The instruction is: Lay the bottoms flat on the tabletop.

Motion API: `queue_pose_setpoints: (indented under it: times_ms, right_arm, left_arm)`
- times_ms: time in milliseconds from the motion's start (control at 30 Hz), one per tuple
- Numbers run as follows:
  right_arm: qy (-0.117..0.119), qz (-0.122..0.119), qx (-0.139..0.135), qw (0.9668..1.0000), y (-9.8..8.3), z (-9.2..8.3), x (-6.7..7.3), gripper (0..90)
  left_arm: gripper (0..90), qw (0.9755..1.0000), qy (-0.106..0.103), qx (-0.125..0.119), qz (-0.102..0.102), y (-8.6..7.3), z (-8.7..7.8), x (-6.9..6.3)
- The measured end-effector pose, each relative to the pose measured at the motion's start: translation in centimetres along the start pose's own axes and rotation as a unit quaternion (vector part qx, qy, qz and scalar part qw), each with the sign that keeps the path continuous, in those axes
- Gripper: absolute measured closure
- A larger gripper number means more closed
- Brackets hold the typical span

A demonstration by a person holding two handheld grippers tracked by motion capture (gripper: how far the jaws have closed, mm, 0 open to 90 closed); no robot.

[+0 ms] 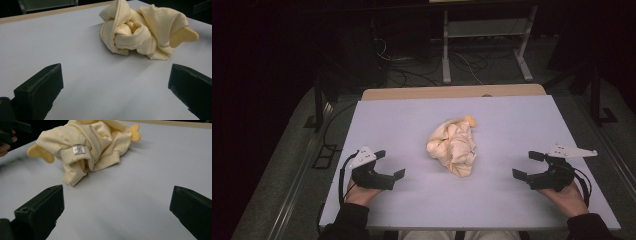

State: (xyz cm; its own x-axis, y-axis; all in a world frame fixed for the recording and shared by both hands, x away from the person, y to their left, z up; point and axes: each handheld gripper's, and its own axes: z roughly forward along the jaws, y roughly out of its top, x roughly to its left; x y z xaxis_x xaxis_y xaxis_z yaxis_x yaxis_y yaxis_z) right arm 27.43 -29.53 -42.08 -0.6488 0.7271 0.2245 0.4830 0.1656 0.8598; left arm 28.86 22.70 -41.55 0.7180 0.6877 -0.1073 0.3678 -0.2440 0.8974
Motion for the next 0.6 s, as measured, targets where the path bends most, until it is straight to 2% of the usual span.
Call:
queue_pose_setpoints:
  times_ms: [200,600]
  right_arm:
    - [-0.002,0.003,-0.003,1.0,-0.06,-0.19,-0.07,0.0]
    - [-0.004,0.001,-0.005,1.0,-0.09,-0.55,0.04,0.0]
  left_arm:
    - [0.0,1.0,0.001,0.0,-0.004,-0.03,-0.02,0.03]
    - [0.0,1.0,0.0,0.002,0.002,0.05,-0.19,-0.36]
